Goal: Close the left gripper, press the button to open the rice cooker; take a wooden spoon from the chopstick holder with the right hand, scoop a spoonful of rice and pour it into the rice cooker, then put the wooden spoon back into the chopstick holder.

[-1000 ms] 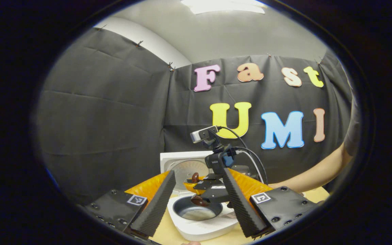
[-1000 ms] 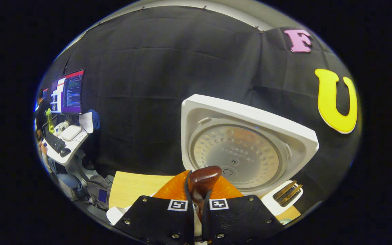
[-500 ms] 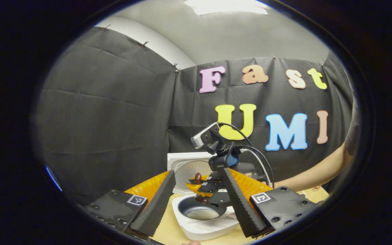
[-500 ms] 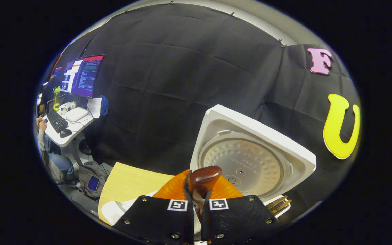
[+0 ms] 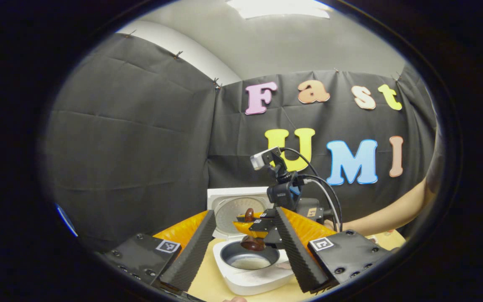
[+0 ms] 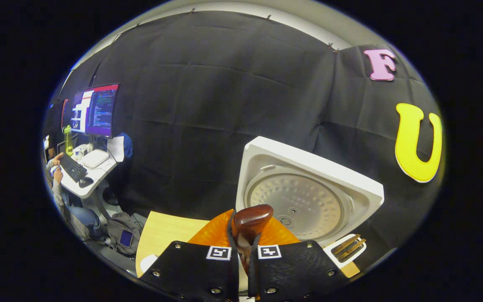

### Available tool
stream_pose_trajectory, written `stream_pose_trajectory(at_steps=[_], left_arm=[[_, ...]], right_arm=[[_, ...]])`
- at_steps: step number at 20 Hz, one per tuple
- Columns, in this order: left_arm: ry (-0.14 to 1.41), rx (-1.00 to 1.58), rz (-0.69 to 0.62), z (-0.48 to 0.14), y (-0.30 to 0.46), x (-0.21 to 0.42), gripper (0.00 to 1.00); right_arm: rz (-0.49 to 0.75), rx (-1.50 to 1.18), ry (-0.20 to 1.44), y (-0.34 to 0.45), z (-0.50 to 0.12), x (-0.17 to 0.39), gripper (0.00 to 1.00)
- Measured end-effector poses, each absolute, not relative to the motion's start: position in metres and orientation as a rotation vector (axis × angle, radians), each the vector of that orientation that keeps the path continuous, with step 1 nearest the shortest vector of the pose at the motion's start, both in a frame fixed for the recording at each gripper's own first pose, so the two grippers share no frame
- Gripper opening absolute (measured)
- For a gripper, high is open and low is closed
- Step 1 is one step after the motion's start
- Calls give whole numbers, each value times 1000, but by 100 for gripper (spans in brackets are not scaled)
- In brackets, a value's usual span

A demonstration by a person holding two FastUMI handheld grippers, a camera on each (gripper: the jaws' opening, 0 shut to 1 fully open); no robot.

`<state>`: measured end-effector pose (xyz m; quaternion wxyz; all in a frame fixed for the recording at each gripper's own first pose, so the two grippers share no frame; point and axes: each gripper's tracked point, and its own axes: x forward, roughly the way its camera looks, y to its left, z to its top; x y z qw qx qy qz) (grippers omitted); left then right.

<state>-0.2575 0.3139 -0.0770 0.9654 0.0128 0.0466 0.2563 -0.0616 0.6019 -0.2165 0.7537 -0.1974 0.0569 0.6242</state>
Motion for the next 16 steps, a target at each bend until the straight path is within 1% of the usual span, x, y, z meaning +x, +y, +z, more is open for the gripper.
stream_pose_trajectory(at_steps=[4,7,8,9,10,11,12,13,14,15,16], left_arm=[[91,25,480,-77,305,-249,96],[83,19,447,-75,294,-238,96],[77,13,433,-73,289,-233,91],[66,6,414,-69,281,-227,95],[56,2,395,-66,275,-221,96],[50,2,380,-64,270,-216,95],[50,3,367,-64,265,-210,91],[50,2,354,-64,259,-204,96],[51,1,338,-64,253,-197,91],[50,-1,321,-64,246,-192,91],[50,-3,305,-64,239,-186,96]], right_arm=[[1321,-237,236,581,-193,-51,9],[1260,-87,287,560,-167,-36,9],[1243,-35,303,552,-158,-32,9],[1232,24,322,542,-149,-28,9],[1219,66,334,534,-142,-23,9],[1201,103,343,522,-133,-18,9],[1182,130,342,510,-124,-13,9],[1161,154,338,496,-115,-12,9],[1141,176,336,485,-107,-9,9],[1126,190,334,476,-101,-3,9],[1107,199,327,464,-96,2,9]])
